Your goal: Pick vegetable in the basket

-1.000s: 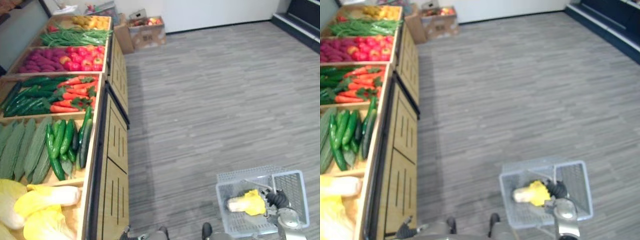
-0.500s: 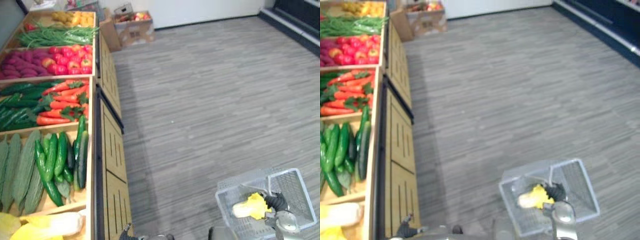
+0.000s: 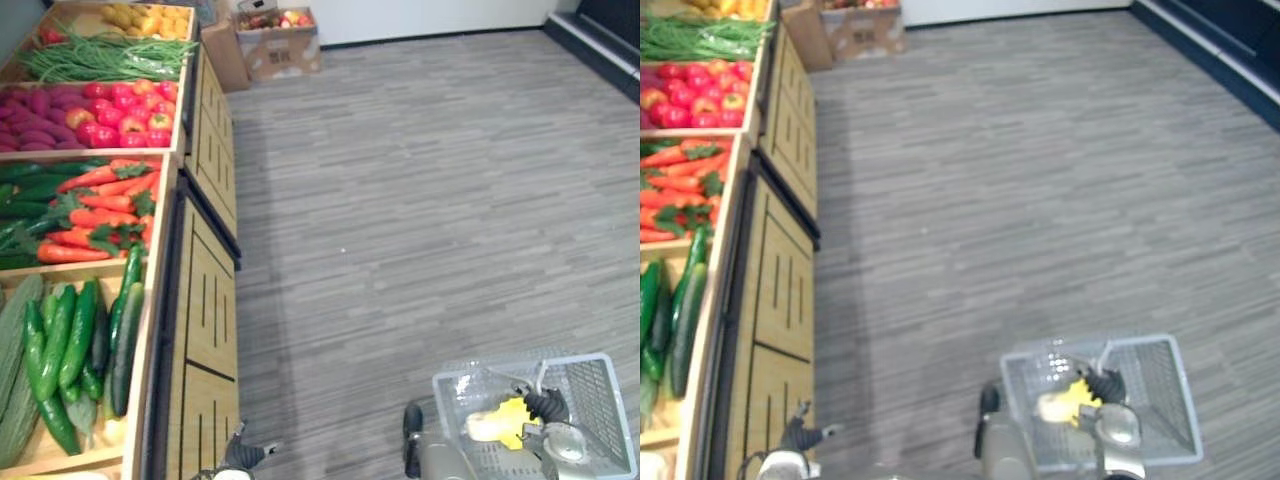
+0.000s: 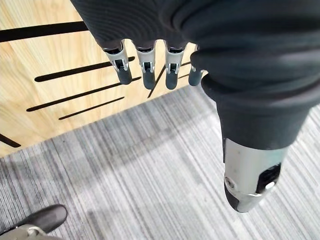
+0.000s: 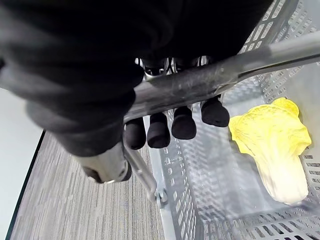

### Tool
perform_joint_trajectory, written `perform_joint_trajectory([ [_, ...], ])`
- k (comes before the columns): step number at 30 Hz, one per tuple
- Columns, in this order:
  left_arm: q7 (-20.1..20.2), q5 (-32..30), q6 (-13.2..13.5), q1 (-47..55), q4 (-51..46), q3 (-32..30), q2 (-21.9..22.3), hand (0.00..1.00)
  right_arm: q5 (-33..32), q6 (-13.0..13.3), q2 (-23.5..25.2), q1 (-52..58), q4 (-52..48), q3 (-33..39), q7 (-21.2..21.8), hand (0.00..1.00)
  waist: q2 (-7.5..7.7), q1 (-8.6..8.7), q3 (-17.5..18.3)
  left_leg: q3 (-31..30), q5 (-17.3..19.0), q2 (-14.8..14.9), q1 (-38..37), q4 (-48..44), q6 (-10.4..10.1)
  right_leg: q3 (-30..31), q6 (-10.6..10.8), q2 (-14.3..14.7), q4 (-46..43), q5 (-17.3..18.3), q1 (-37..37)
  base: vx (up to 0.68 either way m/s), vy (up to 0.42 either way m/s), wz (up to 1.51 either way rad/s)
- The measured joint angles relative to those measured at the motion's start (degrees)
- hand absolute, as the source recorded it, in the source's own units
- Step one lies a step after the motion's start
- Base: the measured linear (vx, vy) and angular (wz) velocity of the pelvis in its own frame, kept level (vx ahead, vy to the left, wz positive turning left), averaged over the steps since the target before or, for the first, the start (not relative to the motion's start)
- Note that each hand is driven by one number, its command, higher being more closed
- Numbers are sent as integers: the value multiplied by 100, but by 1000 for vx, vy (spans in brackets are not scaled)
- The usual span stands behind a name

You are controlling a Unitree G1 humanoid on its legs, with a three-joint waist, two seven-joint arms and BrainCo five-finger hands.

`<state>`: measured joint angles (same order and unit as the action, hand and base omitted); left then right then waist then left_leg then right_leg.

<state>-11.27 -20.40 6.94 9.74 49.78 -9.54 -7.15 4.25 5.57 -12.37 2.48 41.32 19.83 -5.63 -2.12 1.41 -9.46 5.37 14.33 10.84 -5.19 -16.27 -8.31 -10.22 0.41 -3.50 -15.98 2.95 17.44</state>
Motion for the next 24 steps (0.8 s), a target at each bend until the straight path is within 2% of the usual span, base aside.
perform_joint_trajectory([
  [2,7,1,2,34,23,7,77,0,-34,-3,-10,15,-3,-12,9,100,24,-16,-18,-187,-266,92,407,-1095,-19,-68,-95,42,-119,245,-191,271,-271,21],
  [3,27,-5,-4,99,65,10,120,0,-41,-3,-13,23,-8,-32,41,100,35,-25,-26,-289,-715,138,717,-1892,-25,-88,-144,61,-85,351,-432,182,-162,6],
  [4,29,-10,-3,149,65,14,138,0,-51,-7,-21,37,-9,-49,60,100,77,-44,-54,-311,-964,166,877,-2305,-15,-83,-179,60,-45,404,-587,220,-162,4],
  [5,37,-17,-3,234,68,20,170,0,-76,-7,-57,74,-24,-62,85,100,110,-102,-83,-292,-984,219,1121,-2992,32,-75,-254,66,42,526,-858,212,-116,-1],
  [6,38,-17,-1,304,65,19,188,0,-87,-7,-86,113,-63,-59,80,100,110,-174,-87,-238,-796,196,1383,-3392,101,-64,-297,62,149,595,-1089,215,-96,0],
  [8,31,-9,12,367,54,1,202,0,-196,-9,-120,117,-128,-43,81,100,103,-252,-96,-52,-585,170,1736,-3468,238,-77,-306,49,379,623,-1380,195,-51,4],
  [9,31,-9,5,368,62,-6,221,0,-213,-8,-124,112,-184,7,79,100,98,-320,-102,84,-512,173,1900,-3350,252,-80,-294,32,467,630,-1474,224,4,12],
  [11,38,-15,8,399,124,-37,271,0,-255,3,-144,86,-283,80,74,100,112,-346,-114,403,-490,74,2193,-2515,259,-192,-215,-120,624,676,-1649,196,61,24],
  [13,41,-28,-2,419,239,-72,313,0,-261,2,-181,44,-283,138,66,100,112,-354,-120,557,-551,-190,2208,-1234,287,-258,-78,-288,746,719,-1781,224,118,26],
  [14,42,-68,-11,450,276,-150,364,0,-261,2,-183,-13,-284,163,53,100,98,-354,-114,514,-712,-353,2182,-396,294,-283,-4,-341,847,722,-1827,284,186,16],
  [15,40,-89,-59,499,290,-217,427,0,-260,2,-181,-83,-285,167,17,100,49,-378,-113,458,-1119,-483,2157,708,248,-310,98,-358,1004,713,-1904,371,260,13],
  [16,38,-100,-100,549,316,-225,482,0,-258,2,-181,-107,-287,155,-33,100,-29,-437,-119,342,-1354,-532,2170,1420,252,-330,210,-339,1099,750,-2010,336,245,5],
  [17,37,-100,-108,564,357,-227,501,0,-257,-2,-179,-104,-285,149,-49,100,-69,-485,-115,281,-1386,-519,2203,1527,282,-330,298,-335,1102,806,-2062,383,273,-4],
  [18,38,-104,-149,570,471,-270,507,0,-248,-32,-125,-82,-281,68,-86,100,-36,-551,-125,306,-1804,-584,2185,1345,369,-297,446,-433,1099,909,-2231,429,263,-9],
  [19,38,-114,-195,576,457,-327,497,0,-240,-32,-29,-70,-309,-71,-108,100,67,-630,-114,440,-1858,-729,2144,1028,468,-244,525,-645,1093,1033,-2378,532,290,-11],
  [20,32,-115,-208,574,455,-328,492,0,-237,-33,7,-68,-337,-135,-108,100,141,-659,-109,528,-1722,-786,2182,832,639,-178,522,-735,1076,1056,-2408,451,216,-9],
  [21,38,-118,-214,574,460,-363,456,0,-232,-33,45,-68,-455,-272,-89,100,228,-674,-87,586,-1415,-928,2258,501,838,4,539,-864,964,1038,-2394,437,219,-7],
  [23,31,-123,-221,576,492,-448,405,0,-197,-29,62,-60,-588,-354,-32,100,317,-664,-61,685,-1150,-1131,2162,366,947,379,621,-1090,533,984,-2251,469,254,-7],
  [24,31,-126,-243,574,490,-442,392,0,-191,-32,63,-95,-588,-362,-8,100,393,-649,-99,764,-1036,-1182,1990,369,1048,567,740,-1183,-163,865,-1988,420,212,-17],
])
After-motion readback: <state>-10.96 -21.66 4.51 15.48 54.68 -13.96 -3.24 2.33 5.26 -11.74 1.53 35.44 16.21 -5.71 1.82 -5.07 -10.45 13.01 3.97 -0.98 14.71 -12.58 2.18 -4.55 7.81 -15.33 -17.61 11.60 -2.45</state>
